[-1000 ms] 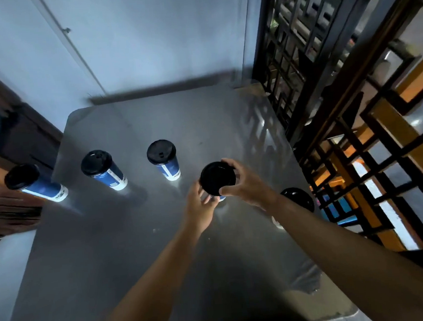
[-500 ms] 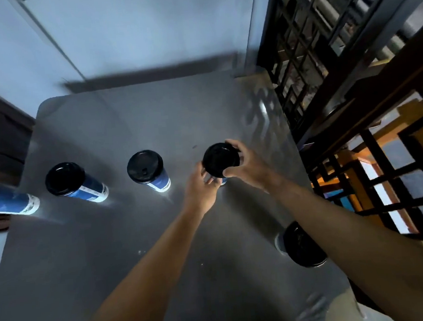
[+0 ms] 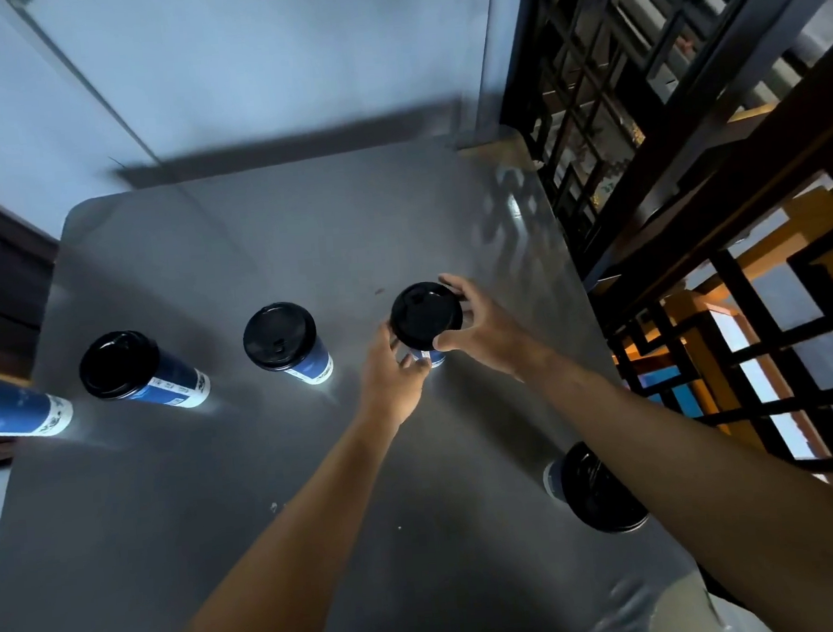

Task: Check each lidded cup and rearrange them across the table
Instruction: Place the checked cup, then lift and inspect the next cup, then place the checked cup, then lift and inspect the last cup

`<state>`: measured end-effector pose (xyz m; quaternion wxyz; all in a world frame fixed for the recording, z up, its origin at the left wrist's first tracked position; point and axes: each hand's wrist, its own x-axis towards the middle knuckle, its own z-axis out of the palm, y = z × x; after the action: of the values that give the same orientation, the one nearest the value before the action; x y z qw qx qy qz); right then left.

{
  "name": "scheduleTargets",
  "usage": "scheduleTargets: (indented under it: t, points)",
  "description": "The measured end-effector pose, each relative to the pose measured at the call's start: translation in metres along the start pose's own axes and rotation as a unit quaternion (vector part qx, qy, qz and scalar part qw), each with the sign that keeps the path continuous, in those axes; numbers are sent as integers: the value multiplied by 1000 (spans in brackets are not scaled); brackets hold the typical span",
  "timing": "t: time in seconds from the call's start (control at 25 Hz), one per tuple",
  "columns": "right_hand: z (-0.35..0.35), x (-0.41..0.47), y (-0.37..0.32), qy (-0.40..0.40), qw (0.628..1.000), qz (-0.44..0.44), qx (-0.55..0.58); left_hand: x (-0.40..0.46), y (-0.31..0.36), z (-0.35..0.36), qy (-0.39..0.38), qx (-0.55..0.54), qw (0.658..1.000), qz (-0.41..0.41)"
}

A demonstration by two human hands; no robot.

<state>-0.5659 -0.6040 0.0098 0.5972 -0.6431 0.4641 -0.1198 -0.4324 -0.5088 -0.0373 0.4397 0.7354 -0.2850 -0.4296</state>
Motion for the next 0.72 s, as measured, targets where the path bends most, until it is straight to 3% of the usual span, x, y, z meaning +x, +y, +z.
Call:
scheduleTargets:
  t: [0.2,0.4,0.56,0.72]
  points:
    - [-22,-27,7,71,997,10,43,-29,-16,12,54,54,993,-93]
    - [-55,-81,38,100,994,41,30,-78,-37,43,18,75,987,-139]
    - [-67,-139,55,154,987,48,26,-118,-36,65,-31,66,992,-100]
    - [-64,-188,69,171,982,84,-3,-154,-41,72,-114,121,986,-8]
